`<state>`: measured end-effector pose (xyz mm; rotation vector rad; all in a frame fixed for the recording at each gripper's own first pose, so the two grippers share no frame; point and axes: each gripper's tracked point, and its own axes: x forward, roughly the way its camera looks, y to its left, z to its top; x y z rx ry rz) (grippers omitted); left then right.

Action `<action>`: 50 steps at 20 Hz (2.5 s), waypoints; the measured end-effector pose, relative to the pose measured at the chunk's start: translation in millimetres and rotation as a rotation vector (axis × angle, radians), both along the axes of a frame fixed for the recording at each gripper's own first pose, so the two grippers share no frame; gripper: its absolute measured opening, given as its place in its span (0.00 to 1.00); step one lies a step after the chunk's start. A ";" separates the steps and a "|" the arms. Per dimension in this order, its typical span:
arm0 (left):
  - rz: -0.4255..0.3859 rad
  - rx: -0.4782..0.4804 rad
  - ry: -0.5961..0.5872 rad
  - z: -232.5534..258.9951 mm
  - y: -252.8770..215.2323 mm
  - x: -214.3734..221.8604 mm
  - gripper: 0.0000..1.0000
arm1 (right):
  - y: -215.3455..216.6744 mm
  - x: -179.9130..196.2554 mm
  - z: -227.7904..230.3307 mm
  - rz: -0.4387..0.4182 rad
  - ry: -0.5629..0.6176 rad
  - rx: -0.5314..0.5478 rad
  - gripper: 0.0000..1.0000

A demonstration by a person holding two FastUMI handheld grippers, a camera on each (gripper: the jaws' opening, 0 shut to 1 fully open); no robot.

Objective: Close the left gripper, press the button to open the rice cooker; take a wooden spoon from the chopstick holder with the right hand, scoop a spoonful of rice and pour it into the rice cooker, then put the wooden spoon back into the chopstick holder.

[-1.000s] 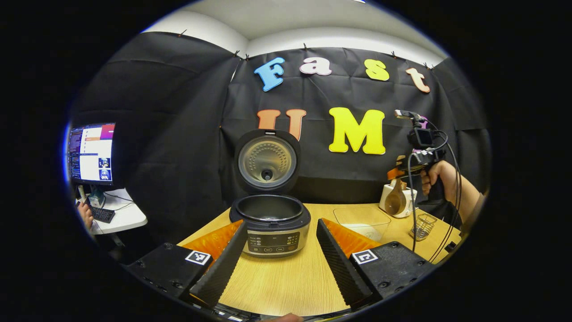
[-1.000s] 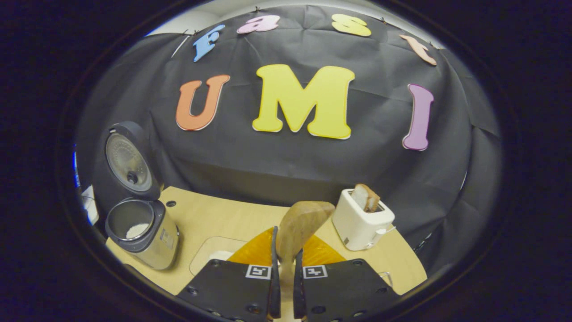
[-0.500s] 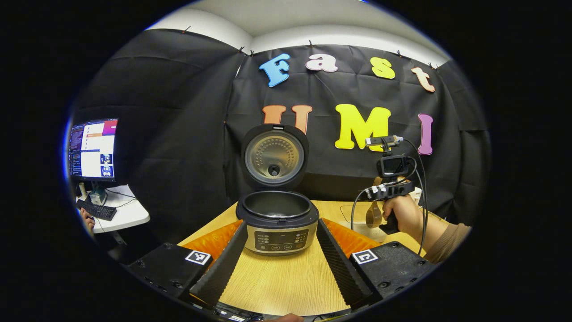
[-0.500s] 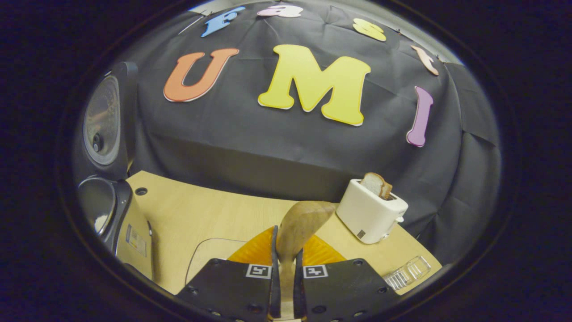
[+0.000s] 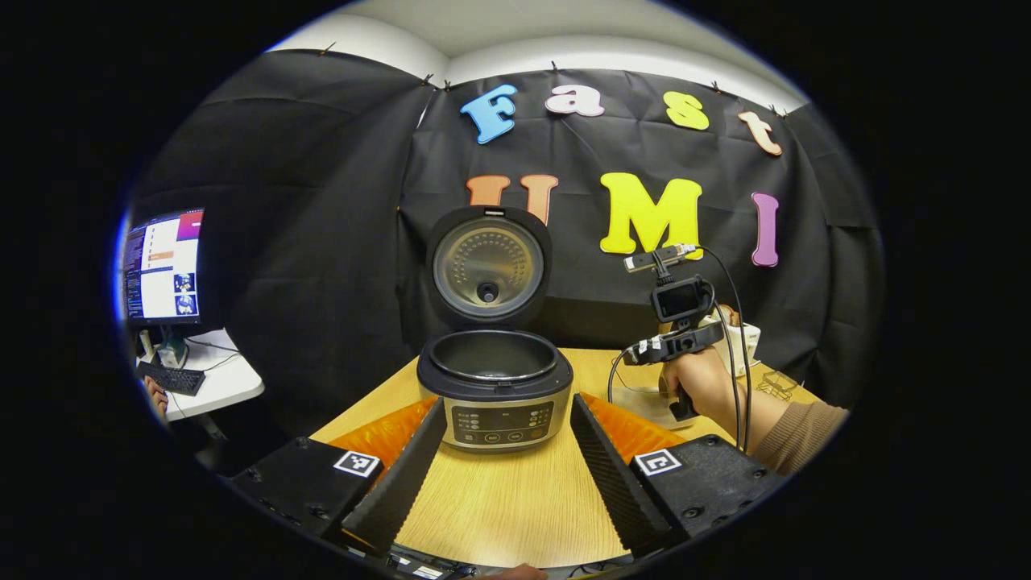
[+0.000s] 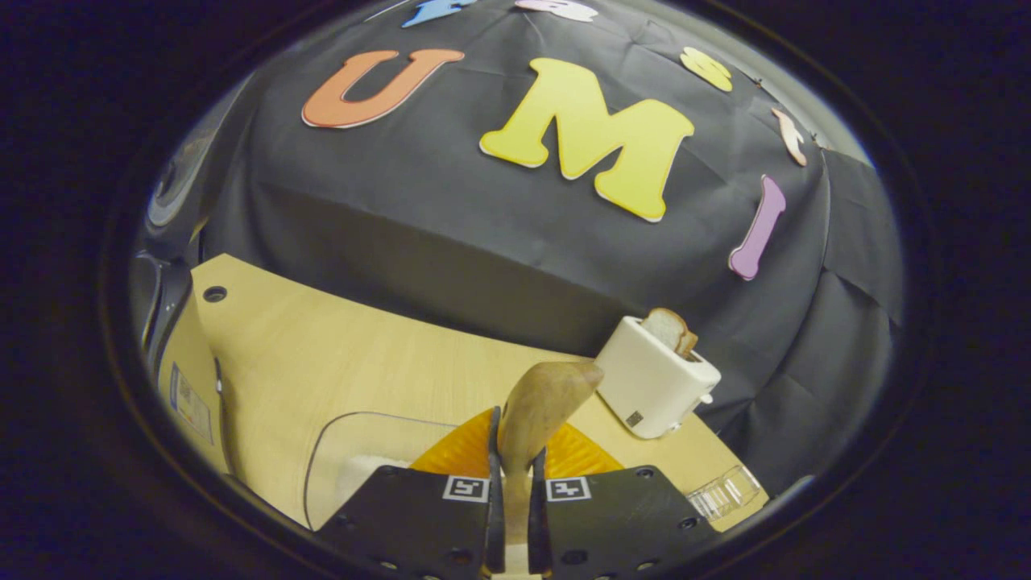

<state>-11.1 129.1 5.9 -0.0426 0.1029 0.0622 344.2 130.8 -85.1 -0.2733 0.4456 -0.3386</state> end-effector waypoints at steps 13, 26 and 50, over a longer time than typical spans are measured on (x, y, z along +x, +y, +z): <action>0.001 -0.008 0.024 -7.8 5.0 4.2 0.99 | 21.6 -30.3 -4.0 0.161 0.069 0.410 0.12; -0.029 -0.015 0.017 -5.6 -11.5 4.5 0.99 | -14.8 -79.1 -35.8 0.050 0.164 0.901 0.11; -0.022 -0.079 0.048 -19.8 -0.9 13.5 0.99 | -13.8 -72.4 -13.4 -0.129 0.090 1.644 0.11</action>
